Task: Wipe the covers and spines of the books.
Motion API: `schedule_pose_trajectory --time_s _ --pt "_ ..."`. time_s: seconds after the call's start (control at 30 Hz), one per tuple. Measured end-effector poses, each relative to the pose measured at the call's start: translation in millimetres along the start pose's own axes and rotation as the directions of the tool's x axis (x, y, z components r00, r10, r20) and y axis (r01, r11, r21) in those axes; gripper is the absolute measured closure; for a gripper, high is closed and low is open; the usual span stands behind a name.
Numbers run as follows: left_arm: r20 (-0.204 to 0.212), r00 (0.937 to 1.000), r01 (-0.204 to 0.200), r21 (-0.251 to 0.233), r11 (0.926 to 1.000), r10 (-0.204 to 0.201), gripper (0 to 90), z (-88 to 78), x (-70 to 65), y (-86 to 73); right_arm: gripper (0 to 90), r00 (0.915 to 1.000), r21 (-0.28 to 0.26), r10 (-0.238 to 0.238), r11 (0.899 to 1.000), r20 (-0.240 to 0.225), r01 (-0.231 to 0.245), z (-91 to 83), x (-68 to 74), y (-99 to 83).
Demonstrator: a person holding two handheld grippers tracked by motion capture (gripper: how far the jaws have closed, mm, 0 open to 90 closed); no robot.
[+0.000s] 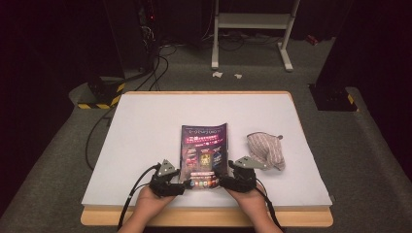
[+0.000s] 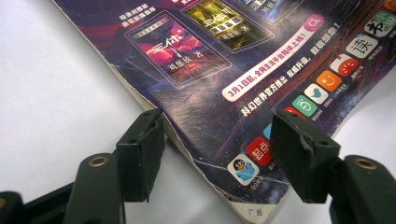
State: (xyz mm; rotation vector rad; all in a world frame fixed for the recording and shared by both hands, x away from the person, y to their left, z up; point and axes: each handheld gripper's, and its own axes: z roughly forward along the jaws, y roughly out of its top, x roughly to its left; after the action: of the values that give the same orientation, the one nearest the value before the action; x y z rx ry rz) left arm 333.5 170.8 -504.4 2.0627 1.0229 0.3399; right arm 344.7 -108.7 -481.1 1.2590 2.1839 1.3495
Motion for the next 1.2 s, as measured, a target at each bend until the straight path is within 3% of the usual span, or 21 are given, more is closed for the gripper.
schedule_pose_trajectory --time_s 0.27,0.87,0.97,1.03,1.1,1.2 --pt "-0.014 0.9999 -0.007 0.002 1.0000 0.007 36.4 -0.2 -1.0 0.4 34.3 0.9997 0.000 0.024 1.000 -0.005 -0.024 0.4 -3.1 -1.4" --pt "-0.013 0.9999 -0.003 0.003 1.0000 0.003 36.4 -0.3 -1.1 0.5 35.3 0.9997 -0.003 0.024 1.000 0.009 -0.024 0.6 -0.6 -1.6" --pt "-0.017 0.9999 -0.002 0.003 1.0000 0.002 36.7 -0.6 -1.3 0.4 38.9 0.9995 -0.001 0.026 1.000 -0.018 -0.026 0.7 1.5 -1.8" --pt "-0.017 0.9999 -0.001 0.003 1.0000 0.001 36.7 -0.5 -1.4 0.4 39.0 0.9979 0.040 0.021 0.999 -0.062 -0.018 6.0 5.9 -3.4" --pt "-0.018 0.9998 -0.003 0.003 1.0000 0.003 36.7 -0.6 -1.4 0.5 38.2 0.9996 0.034 -0.021 0.999 -0.017 0.021 9.8 13.2 -5.5" --pt "-0.017 0.9998 -0.006 0.000 1.0000 0.006 36.9 -0.5 -0.8 0.6 36.4 0.9997 0.040 0.000 0.999 -0.026 0.001 10.3 10.7 -2.1"
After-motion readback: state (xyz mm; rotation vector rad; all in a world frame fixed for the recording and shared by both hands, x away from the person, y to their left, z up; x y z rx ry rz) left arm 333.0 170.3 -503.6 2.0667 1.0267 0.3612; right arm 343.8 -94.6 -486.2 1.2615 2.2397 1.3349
